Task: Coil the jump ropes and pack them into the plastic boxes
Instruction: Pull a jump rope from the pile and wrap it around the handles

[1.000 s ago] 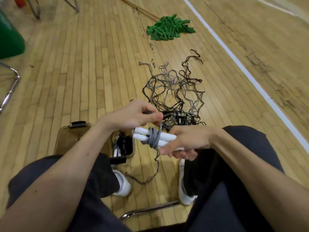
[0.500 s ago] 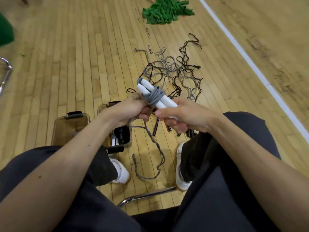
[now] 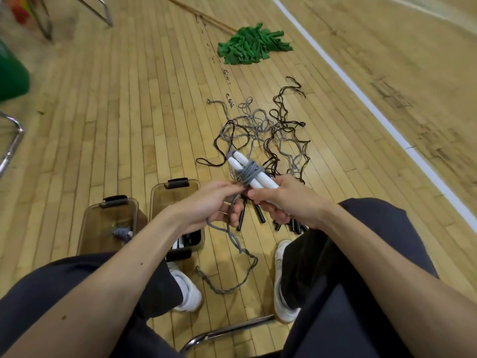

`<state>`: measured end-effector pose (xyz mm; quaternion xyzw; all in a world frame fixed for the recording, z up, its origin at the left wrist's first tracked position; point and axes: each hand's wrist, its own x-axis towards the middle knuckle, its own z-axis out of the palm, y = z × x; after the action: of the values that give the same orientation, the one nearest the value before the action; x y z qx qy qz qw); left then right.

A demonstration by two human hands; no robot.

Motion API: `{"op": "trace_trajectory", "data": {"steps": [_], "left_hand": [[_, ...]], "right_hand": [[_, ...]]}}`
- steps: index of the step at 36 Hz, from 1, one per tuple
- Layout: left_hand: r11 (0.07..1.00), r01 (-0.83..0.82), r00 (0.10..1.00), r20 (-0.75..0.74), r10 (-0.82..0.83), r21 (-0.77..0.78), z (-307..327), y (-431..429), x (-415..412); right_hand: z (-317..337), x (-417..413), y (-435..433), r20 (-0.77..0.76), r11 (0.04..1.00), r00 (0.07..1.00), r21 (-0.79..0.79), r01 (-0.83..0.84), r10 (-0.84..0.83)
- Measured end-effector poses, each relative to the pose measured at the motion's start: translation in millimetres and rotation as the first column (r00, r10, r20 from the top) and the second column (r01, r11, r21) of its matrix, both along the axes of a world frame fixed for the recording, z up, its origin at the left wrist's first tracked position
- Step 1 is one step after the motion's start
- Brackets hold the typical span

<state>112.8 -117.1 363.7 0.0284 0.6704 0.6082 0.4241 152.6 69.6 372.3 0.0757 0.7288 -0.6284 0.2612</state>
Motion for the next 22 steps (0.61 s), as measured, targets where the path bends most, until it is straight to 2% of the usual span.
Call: {"op": "trace_trajectory", "data": {"steps": [6,9,12,14,17,19,22], "left_hand": [[0.998,0.045,0.999,0.008,-0.045,-0.043,-2.5,2.4,4.9],[0.981,0.087,0.988,-0.113,-0.108,-0.175,-4.0,2.8,6.2],[0.935,0.134,0.940,-0.257,-0.225,-0.327,-4.0,2.6,5.4],[0.860,0.151,0.839,-0.397,-0.373,-0.488,-3.3,0.0,4.0],[0.710,0.066,0.605,-0.538,-0.587,-0.701,-0.1,-4.5,4.7],[0.660,0.012,0.521,-0.559,-0.645,-0.751,3.8,-7.0,4.9],[0.631,-0.012,0.448,-0.568,-0.691,-0.776,10.4,-11.2,2.2]], "right_hand": [[-10.7,-4.7,0.1,0.029,0.997,0.997,0.019,0.068,-0.069],[-14.6,-6.2,-1.7,0.047,0.995,0.995,0.054,0.081,-0.083],[-18.1,-7.8,-2.1,0.051,0.991,0.994,0.099,0.092,-0.097],[-20.8,-9.6,-2.4,0.051,0.986,0.994,0.140,0.093,-0.101],[-24.2,-11.1,-3.9,0.054,0.977,0.995,0.201,0.074,-0.086],[-25.3,-12.4,-4.5,0.068,0.972,0.995,0.230,0.054,-0.071],[-25.4,-13.7,-5.4,0.128,0.963,0.992,0.267,-0.022,-0.013]]}}
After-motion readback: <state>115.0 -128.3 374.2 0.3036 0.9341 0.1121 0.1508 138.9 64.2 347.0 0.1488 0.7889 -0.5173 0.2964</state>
